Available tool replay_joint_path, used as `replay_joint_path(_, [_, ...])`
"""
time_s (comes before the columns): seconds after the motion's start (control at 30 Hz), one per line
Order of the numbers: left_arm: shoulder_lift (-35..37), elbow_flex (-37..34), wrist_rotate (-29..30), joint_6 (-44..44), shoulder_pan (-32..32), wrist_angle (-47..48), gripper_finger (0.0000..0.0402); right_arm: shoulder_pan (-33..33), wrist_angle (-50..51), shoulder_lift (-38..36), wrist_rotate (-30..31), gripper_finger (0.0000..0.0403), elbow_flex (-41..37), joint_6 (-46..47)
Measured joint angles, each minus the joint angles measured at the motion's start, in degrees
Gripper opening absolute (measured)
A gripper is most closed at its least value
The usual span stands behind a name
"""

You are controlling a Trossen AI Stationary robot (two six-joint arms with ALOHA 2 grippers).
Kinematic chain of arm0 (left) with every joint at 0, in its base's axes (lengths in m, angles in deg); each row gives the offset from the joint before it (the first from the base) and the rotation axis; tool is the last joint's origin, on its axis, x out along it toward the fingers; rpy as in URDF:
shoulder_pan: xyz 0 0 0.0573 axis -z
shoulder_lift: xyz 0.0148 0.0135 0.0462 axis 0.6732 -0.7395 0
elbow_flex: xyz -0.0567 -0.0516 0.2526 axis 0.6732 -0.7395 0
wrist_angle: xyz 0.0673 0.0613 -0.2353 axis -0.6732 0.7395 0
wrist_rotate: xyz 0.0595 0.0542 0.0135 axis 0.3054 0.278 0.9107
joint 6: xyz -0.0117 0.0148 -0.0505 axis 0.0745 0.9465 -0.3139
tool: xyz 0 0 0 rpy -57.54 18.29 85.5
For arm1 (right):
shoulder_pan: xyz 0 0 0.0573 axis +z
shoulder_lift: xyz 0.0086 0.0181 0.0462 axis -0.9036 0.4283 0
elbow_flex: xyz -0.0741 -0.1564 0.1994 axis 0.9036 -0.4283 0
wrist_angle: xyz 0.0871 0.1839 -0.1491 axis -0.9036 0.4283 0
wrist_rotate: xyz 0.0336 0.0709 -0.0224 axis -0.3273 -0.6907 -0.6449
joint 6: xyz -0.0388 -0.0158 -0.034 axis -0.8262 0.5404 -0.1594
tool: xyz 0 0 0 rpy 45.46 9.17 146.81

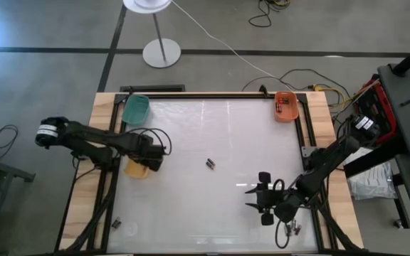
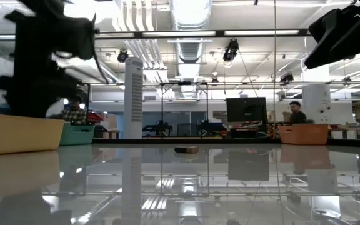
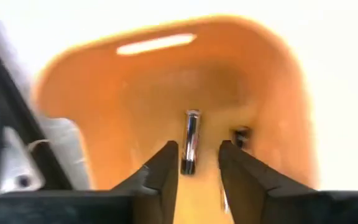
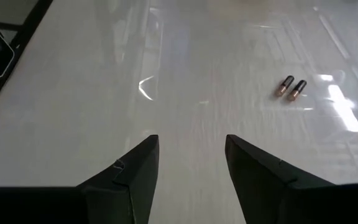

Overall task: Sort batteries
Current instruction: Put the silver battery into the yellow bin

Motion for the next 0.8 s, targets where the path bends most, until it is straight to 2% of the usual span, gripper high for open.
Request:
replay_joint_path(0.2, [0.0, 16.3, 0.0, 1.0, 1.1, 19.6, 0.0126, 0.0, 0.2, -0.3, -0.4, 0.0185, 1.2, 0.1])
replay_joint_path(0.27, [0.0, 22.1, 0.8, 1.4, 3.3, 21.8, 0.0127, 0.0, 1.1, -0.3, -0.5, 0.0188, 1.2, 0.8])
replay_joint_path(0.33, [0.0, 27.0, 5.5, 2.6, 7.1, 19.4, 0.0127, 0.0, 3.0, -0.3, -0.5, 0.0190, 1.2, 3.7])
replay_joint_path(0.43, [-0.3, 30.8, 18.2, 7.7, 14.7, 9.1, 0.0127, 0.2, 5.3, -0.3, -2.7, 0.0189, 1.2, 12.2])
replay_joint_path(0.5, [-1.2, 31.2, 25.9, 14.7, 19.9, -1.4, 0.0127, 0.9, 4.7, -0.3, -6.8, 0.0186, 1.4, 17.1])
replay_joint_path(0.57, [-2.6, 30.4, 30.3, 25.0, 23.8, -14.2, 0.0128, 2.5, 4.4, -0.2, -9.9, 0.0182, 2.5, 20.9])
replay_joint_path(0.63, [-4.9, 28.5, 30.3, 36.6, 26.6, -28.1, 0.0128, 4.3, 4.5, 0.1, -11.1, 0.0176, 4.2, 25.1])
replay_joint_path(0.7, [-8.1, 25.6, 27.3, 48.9, 28.2, -43.8, 0.0128, 5.9, 6.1, 0.9, -11.3, 0.0168, 6.6, 30.5])
replay_joint_path(0.8, [-14.1, 21.0, 16.1, 62.4, 28.5, -65.0, 0.0128, 7.7, 11.0, 4.0, -11.1, 0.0154, 11.7, 38.9])
